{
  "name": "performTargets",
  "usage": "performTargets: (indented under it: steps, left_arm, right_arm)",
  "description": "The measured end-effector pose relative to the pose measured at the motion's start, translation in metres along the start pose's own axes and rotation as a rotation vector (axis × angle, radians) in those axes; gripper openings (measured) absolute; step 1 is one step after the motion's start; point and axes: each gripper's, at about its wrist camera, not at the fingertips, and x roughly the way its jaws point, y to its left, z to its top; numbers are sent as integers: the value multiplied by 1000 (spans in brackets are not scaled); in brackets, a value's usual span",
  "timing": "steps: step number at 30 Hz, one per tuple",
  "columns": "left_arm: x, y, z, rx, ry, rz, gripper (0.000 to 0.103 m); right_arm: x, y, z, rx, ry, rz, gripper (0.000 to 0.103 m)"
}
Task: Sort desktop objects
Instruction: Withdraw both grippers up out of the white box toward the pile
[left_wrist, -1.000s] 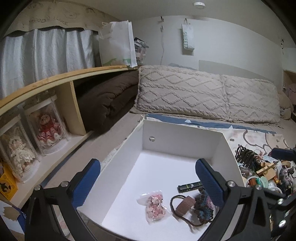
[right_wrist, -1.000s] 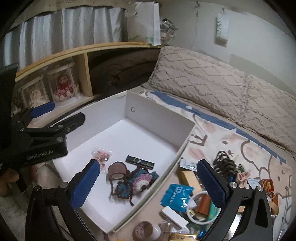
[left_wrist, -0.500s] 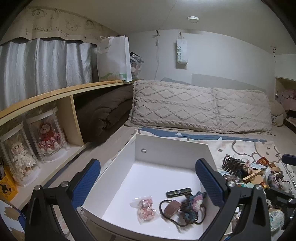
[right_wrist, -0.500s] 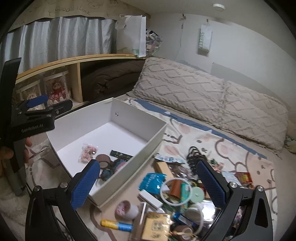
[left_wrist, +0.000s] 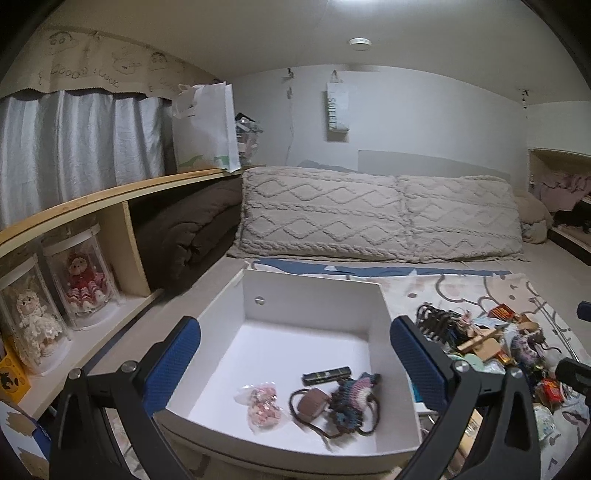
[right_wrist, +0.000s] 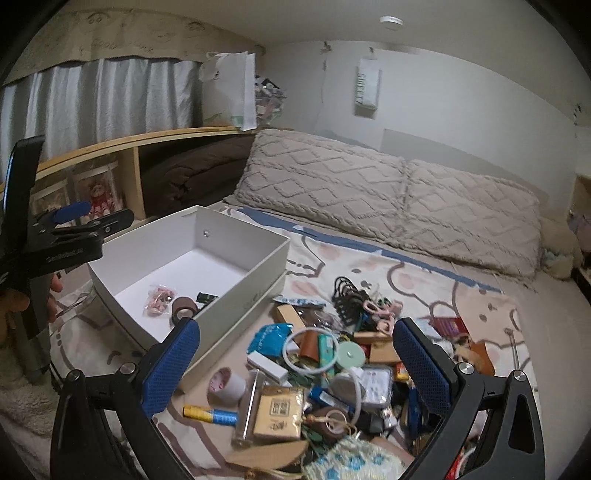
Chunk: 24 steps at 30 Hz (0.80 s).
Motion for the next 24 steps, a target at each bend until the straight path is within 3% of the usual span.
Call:
performTargets:
  steps: [11, 24]
  left_arm:
    - [-16, -27, -18, 32, 14, -42, 103]
    - [-27, -77, -54, 92, 12, -165, 103]
  right_arm:
    - [-31, -32, -33, 78, -18, -84, 103]
    - [-57, -59, -71, 144, -20, -141, 103]
